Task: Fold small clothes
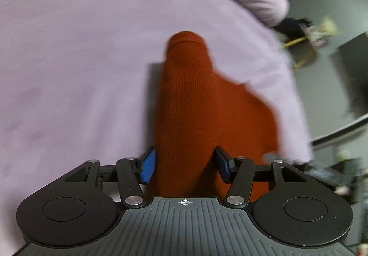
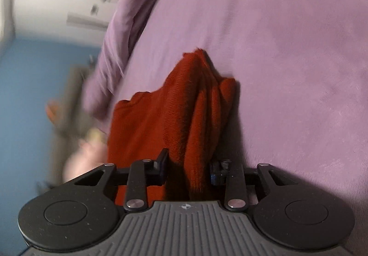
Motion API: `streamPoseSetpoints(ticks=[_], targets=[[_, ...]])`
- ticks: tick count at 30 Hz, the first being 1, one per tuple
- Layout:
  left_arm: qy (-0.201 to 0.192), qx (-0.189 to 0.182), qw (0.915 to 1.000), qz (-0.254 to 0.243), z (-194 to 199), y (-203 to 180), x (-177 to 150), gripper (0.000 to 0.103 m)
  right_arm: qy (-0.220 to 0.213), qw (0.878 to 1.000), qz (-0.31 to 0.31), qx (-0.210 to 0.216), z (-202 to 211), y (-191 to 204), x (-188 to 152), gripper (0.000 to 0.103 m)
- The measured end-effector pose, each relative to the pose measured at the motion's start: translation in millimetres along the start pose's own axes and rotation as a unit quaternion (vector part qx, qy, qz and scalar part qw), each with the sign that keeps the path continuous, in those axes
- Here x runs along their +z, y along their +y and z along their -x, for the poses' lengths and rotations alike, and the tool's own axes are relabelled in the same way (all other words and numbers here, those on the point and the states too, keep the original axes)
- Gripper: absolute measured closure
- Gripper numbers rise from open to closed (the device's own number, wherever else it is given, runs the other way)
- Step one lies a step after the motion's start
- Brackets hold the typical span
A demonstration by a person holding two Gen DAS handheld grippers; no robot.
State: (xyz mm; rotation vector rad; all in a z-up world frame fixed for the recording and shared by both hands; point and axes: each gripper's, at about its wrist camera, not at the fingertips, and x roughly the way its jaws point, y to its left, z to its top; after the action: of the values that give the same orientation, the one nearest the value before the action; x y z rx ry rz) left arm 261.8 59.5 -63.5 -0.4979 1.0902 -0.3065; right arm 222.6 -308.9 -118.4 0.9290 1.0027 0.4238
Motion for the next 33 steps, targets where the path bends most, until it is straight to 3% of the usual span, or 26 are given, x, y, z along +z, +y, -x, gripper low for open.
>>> streamPoseSetpoints(ticks=[3, 5, 7, 9, 13, 14, 16, 18, 20, 22, 24, 26, 29, 33], targets=[[-0.048, 0.006, 0.9988, -0.009, 21.4, -5.3, 0.6, 0.045, -0.055, 0.99, 0.075, -0.105, 11.9, 34.1, -11.2, 0.052], [-0.088, 0.033, 0.9952, -0.028, 28.8, -15.9, 8.1, 0.043, -0.116, 0.97, 0.12, -0.179, 24.7, 60.1, -14.9, 0.053], [-0.108, 0.063, 0.9912, -0.044, 24.5, -30.0, 18.3, 0.043, -0.147, 0.959, 0.139, -0.196, 25.7, 82.9, -12.6, 0.061], [-0.116, 0.076, 0.9894, -0.043, 13.2, -42.4, 28.6, 0.042, -0.121, 0.965, 0.15, -0.179, 7.8, 101.4, -9.4, 0.078], [-0.135, 0.125, 0.9795, -0.083, -34.6, -64.3, 47.7, 0.037, -0.063, 0.97, 0.163, -0.171, -53.2, 124.9, 3.0, 0.088], [-0.133, 0.145, 0.9765, -0.087, -49.8, -66.5, 49.7, 0.038, -0.058, 0.967, 0.168, -0.184, -65.0, 127.5, 6.7, 0.088], [-0.126, 0.174, 0.9713, -0.102, -76.7, -65.0, 53.7, 0.035, -0.072, 0.949, 0.199, -0.233, -88.9, 125.8, 12.7, 0.091], [-0.13, 0.186, 0.9672, -0.114, -95.0, -60.0, 55.0, 0.025, -0.077, 0.936, 0.226, -0.258, -102.4, 114.3, 15.3, 0.103], [-0.146, 0.191, 0.9628, -0.124, -102.3, -54.5, 53.0, 0.023, -0.114, 0.926, 0.258, -0.251, -105.5, 92.9, 11.9, 0.103], [-0.159, 0.194, 0.9585, -0.136, -105.7, -51.3, 50.6, 0.02, -0.143, 0.931, 0.257, -0.214, -104.4, 75.6, 7.1, 0.103], [-0.161, 0.187, 0.9604, -0.129, -102.8, -49.9, 48.5, 0.02, -0.152, 0.939, 0.236, -0.197, -101.8, 70.1, 10.0, 0.103], [-0.15, 0.176, 0.9664, -0.112, -93.9, -48.5, 47.8, 0.02, -0.15, 0.936, 0.245, -0.202, -102.5, 73.8, 8.7, 0.103], [-0.144, 0.146, 0.9743, -0.094, -57.3, -45.7, 30.6, 0.023, -0.128, 0.937, 0.252, -0.207, -90.5, 89.3, 2.5, 0.101], [-0.161, 0.115, 0.9738, -0.112, 4.0, -47.9, -30.6, 0.023, -0.142, 0.943, 0.255, -0.16, -33.1, 92.6, -48.9, 0.097]])
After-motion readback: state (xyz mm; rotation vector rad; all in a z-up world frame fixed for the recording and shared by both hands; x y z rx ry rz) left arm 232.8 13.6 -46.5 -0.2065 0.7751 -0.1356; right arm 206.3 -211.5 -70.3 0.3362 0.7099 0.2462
